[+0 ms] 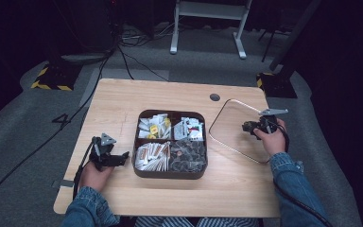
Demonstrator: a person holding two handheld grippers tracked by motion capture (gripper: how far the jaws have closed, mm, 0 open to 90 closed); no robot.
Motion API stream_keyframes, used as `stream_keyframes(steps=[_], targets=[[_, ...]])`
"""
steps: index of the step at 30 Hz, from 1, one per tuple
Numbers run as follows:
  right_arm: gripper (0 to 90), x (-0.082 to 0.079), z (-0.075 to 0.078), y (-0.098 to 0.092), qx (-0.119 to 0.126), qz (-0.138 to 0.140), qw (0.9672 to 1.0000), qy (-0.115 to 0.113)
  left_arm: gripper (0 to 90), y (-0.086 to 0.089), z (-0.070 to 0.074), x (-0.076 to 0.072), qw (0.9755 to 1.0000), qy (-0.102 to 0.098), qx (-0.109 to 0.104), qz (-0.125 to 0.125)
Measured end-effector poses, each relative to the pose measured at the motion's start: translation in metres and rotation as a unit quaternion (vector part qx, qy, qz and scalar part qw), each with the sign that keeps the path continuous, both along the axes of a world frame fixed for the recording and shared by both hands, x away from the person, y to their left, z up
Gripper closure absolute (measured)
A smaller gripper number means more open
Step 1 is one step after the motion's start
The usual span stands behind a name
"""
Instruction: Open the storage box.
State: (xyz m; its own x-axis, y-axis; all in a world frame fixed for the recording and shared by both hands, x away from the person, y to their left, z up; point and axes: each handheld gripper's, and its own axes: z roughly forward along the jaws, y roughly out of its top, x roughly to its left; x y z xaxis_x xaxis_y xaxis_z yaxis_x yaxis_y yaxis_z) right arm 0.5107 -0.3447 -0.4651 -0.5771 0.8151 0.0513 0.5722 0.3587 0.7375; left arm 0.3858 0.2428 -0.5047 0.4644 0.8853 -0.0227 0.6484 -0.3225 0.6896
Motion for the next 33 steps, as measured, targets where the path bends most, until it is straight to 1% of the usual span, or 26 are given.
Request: stream_keyframes(steps=[5,9,18,20,23,24,25,29,33], targets=[[58.7,0.002,-0.013,0.003,-0.008,0.002,0.9999,0.009,15.2,0.000,0.000,0.000,1.0000,0.000,0.000,0.000],[58.7,0.003,-0.019,0.004,-0.010,0.002,0.9999,0.014,15.1,0.000,0.000,0.000,1.0000,0.001,0.000,0.000],[58.3,0.002,-0.022,0.005,-0.016,0.000,0.9998,0.013,15.1,0.000,0.000,0.001,1.0000,0.000,0.000,-0.001],[57.0,0.001,-0.022,0.004,-0.005,-0.002,0.9999,0.015,15.2,0.000,0.000,0.001,1.0000,0.000,0.000,-0.001],[53.5,0.000,-0.018,0.003,0.014,-0.003,0.9999,0.001,15.2,0.000,0.000,0.001,1.0000,0.000,0.001,-0.001],[52.7,-0.001,-0.013,0.002,0.015,-0.003,0.9999,-0.005,15.2,0.000,0.000,0.001,1.0000,0.000,0.001,-0.001],[52.7,-0.001,-0.013,0.002,0.015,-0.003,0.9999,-0.005,15.2,0.000,0.000,0.001,1.0000,0.000,0.000,-0.001],[51.4,-0.004,-0.005,0.002,0.021,-0.006,0.9997,-0.014,15.2,0.000,0.000,0.001,1.0000,0.000,0.001,-0.001],[52.6,-0.008,0.003,0.001,0.036,-0.007,0.9990,-0.026,15.3,0.001,0.000,-0.001,1.0000,0.000,-0.001,-0.001]])
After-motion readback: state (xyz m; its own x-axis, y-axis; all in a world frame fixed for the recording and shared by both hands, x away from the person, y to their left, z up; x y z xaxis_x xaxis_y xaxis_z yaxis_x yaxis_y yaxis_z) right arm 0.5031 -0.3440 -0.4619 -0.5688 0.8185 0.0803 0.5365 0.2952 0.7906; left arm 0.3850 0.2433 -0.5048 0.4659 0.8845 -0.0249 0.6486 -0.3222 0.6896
